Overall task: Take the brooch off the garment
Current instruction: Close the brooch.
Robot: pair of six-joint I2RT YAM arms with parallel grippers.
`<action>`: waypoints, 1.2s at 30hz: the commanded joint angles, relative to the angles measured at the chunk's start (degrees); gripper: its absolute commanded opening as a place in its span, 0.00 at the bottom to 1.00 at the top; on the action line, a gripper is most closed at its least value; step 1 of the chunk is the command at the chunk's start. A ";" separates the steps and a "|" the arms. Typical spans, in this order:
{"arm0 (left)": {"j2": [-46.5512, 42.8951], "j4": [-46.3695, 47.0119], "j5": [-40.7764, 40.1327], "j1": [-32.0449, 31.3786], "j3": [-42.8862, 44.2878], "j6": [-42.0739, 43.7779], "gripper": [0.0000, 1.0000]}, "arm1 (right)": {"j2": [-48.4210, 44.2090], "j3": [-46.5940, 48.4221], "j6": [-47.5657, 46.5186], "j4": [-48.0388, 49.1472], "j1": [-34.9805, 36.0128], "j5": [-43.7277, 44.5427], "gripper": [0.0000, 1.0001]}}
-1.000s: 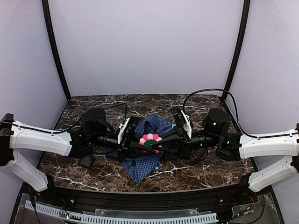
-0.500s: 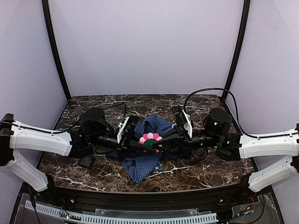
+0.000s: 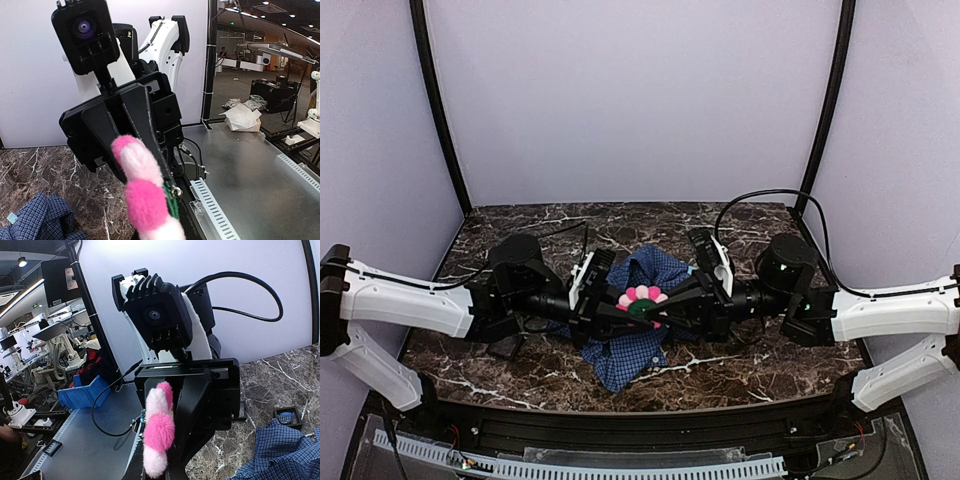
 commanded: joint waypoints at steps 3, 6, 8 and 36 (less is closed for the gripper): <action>-4.16 3.59 3.84 -0.61 -1.77 0.26 0.01 | -1.66 -1.74 2.07 4.03 -0.03 -2.82 0.00; -4.41 3.61 3.89 -0.58 -1.95 0.21 0.01 | -2.00 -1.68 1.09 2.56 -0.09 -0.78 0.00; -4.69 3.57 3.86 -0.57 -1.97 0.14 0.01 | -2.28 -1.62 0.39 1.23 -0.21 0.24 0.00; -7.43 4.67 9.37 -0.57 -2.36 -3.78 0.01 | 0.22 -2.37 5.38 9.15 -6.07 -8.51 0.00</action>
